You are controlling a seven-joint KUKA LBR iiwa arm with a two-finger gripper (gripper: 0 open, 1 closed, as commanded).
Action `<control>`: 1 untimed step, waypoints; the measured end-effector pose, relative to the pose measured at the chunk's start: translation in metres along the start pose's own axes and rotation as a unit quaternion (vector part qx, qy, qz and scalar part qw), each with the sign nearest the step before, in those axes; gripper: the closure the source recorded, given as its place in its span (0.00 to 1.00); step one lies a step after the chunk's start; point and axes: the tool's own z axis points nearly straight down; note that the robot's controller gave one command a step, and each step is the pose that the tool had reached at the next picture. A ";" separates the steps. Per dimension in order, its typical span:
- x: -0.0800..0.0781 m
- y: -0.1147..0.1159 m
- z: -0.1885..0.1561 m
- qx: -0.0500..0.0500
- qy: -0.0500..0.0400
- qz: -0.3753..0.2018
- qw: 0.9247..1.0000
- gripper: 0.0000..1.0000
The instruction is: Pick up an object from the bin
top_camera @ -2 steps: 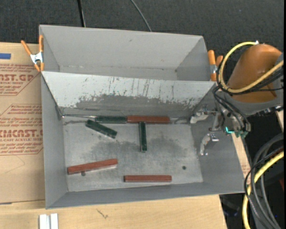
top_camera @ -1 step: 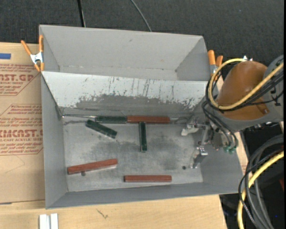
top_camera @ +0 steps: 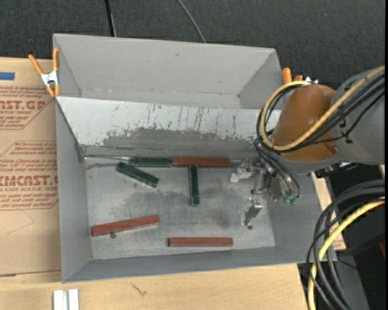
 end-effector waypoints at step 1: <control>0.007 0.018 0.004 0.000 -0.001 0.037 0.999 0.00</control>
Offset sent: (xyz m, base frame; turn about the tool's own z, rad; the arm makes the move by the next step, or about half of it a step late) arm -0.0345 0.0813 -0.0264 -0.1419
